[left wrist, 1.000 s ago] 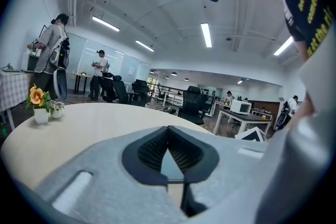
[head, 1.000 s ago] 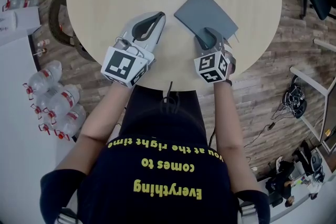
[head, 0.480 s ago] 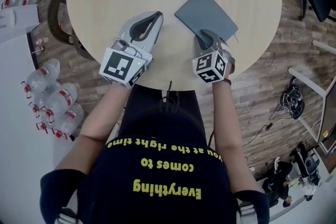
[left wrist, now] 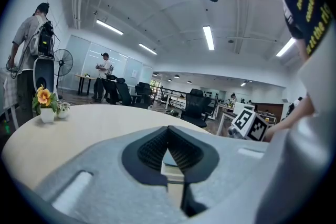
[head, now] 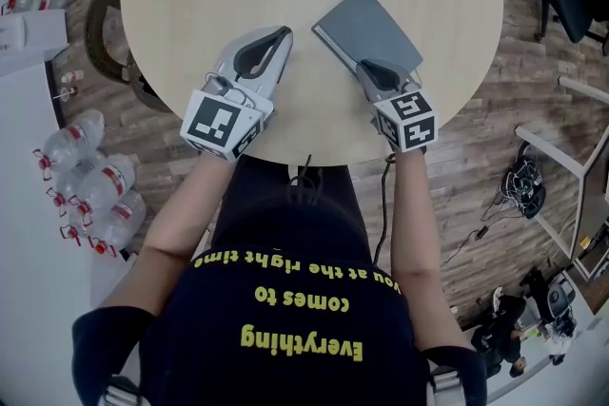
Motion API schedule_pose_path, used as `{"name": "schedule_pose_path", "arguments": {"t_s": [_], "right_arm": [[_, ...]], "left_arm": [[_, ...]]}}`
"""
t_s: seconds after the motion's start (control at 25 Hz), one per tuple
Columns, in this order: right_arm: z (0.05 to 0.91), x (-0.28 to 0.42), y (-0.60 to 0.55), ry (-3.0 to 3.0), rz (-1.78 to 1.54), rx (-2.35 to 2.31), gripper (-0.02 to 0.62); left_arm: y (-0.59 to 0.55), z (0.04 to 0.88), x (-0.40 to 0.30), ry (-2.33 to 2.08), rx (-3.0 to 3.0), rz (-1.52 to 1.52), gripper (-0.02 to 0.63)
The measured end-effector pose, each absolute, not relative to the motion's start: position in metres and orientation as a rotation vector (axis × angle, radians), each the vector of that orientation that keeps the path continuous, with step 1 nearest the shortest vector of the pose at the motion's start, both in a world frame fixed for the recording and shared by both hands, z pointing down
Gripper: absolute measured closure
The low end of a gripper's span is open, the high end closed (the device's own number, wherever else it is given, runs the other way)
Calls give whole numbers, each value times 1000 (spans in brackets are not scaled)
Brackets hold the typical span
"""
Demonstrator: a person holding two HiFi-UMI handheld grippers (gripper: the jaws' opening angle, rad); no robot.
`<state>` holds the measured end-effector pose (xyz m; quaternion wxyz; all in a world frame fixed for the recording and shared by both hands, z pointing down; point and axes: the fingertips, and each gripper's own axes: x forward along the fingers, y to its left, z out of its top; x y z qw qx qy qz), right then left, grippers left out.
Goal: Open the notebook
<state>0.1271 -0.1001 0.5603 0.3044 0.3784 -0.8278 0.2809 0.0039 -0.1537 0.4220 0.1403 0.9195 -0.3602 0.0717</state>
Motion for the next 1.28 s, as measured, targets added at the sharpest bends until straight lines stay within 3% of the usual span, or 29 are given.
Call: {"name": "schedule_pose_path", "arguments": {"t_s": [0.4, 1.2, 1.28], "right_arm": [[514, 98, -75, -2342, 1031, 969, 569], [607, 63, -45, -1902, 122, 801, 482], [608, 66, -47, -1871, 86, 819, 444]], "left_arm": [[-153, 420, -2, -1062, 2655, 205, 603], [-149, 422, -22, -1130, 2621, 201, 603], [-148, 422, -22, -1129, 2620, 199, 603]]}}
